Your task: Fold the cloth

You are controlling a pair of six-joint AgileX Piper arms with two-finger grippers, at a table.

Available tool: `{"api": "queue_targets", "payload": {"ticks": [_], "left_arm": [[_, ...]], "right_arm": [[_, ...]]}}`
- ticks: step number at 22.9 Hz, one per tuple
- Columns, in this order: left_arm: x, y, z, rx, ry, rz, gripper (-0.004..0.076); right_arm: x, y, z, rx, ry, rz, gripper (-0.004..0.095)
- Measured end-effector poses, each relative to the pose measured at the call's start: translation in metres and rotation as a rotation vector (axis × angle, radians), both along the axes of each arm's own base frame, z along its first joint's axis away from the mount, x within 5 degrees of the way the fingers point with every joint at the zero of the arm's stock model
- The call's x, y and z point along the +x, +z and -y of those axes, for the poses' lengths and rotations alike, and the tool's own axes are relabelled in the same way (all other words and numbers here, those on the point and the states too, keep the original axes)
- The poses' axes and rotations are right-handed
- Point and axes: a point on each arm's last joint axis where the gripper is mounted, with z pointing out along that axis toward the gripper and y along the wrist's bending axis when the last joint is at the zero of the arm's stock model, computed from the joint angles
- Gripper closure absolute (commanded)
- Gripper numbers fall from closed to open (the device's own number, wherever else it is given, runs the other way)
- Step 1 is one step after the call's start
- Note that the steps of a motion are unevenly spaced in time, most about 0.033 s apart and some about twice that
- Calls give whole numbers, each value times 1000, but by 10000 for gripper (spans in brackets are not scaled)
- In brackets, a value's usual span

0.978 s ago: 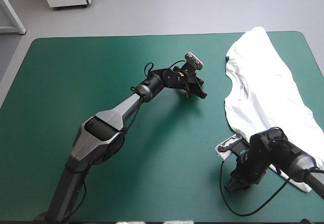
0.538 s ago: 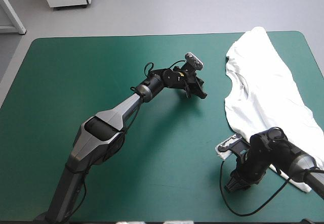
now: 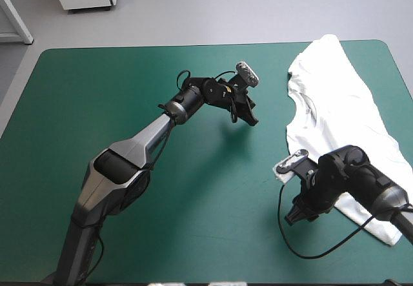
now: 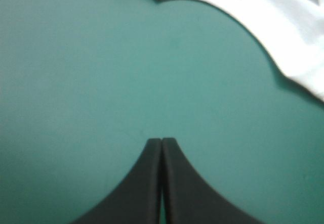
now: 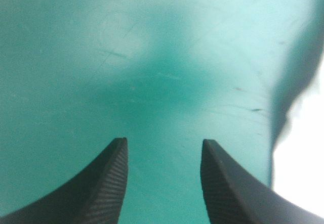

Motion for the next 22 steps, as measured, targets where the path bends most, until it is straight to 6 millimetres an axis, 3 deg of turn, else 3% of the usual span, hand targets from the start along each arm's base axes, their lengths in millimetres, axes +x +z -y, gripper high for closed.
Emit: {"api": "queue_targets", "payload": {"ticks": [4,9,12,14,17,22], "left_arm": [[-15,43,-14,44,4,12,733],[-48,108,-49,65,14,61,733],[-68,131,-65,72,14,87,733],[-87,148,-77,70,9,92,733],[-112,169,-96,82,14,116,733],[-131,184,-113,99,50,144,733]], "right_arm": [[12,32,2,-40,-17,81,480],[28,77,10,-118,-84,266,479],[38,96,17,-152,-141,346,478],[56,107,26,-159,-213,376,475],[93,102,45,-186,-318,348,474],[134,76,72,-173,-428,257,472]]}}
